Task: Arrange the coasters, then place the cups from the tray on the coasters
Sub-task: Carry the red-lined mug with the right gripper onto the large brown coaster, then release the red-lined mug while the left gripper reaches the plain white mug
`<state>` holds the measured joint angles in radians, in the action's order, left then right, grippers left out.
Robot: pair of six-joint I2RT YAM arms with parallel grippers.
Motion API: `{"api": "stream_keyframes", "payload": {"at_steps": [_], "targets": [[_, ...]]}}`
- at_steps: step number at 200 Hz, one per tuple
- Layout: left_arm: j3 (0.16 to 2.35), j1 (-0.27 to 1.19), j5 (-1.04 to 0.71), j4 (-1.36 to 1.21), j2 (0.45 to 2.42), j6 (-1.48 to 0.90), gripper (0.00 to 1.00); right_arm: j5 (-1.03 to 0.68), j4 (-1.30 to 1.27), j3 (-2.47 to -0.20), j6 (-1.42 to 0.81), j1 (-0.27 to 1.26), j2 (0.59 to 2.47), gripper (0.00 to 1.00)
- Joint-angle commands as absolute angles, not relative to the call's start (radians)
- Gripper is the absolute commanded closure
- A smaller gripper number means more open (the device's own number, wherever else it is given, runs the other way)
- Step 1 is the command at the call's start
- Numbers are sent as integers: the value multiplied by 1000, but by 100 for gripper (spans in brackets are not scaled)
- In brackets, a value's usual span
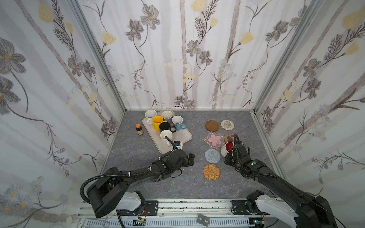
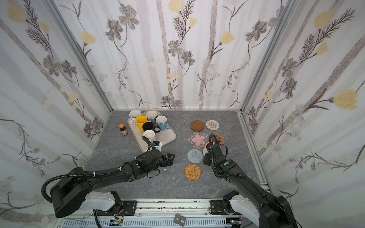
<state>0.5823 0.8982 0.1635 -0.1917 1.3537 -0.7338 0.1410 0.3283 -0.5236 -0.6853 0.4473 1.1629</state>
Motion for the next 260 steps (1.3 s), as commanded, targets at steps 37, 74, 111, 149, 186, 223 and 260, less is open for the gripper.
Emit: {"api": "stream_keyframes", "payload": {"at_steps": [37, 74, 111, 149, 186, 223, 260], "targets": [[584, 898, 169, -235, 1344, -719, 0, 182, 288, -510, -692, 382, 1180, 100], [571, 901, 178, -235, 1335, -719, 0, 204, 286, -520, -685, 372, 1206, 100], [563, 899, 181, -239, 1339, -718, 0, 219, 287, -513, -681, 371, 1219, 100], [559, 899, 183, -240, 1340, -714, 0, 222, 284, -498, -680, 370, 1220, 100], [556, 899, 187, -241, 1331, -712, 0, 215, 285, -495, -679, 370, 1213, 78], [545, 897, 195, -239, 1304, -712, 0, 207, 287, -495, -678, 370, 1208, 68], [533, 879, 205, -216, 1262, -704, 0, 202, 297, -496, -676, 371, 1188, 54]]}}
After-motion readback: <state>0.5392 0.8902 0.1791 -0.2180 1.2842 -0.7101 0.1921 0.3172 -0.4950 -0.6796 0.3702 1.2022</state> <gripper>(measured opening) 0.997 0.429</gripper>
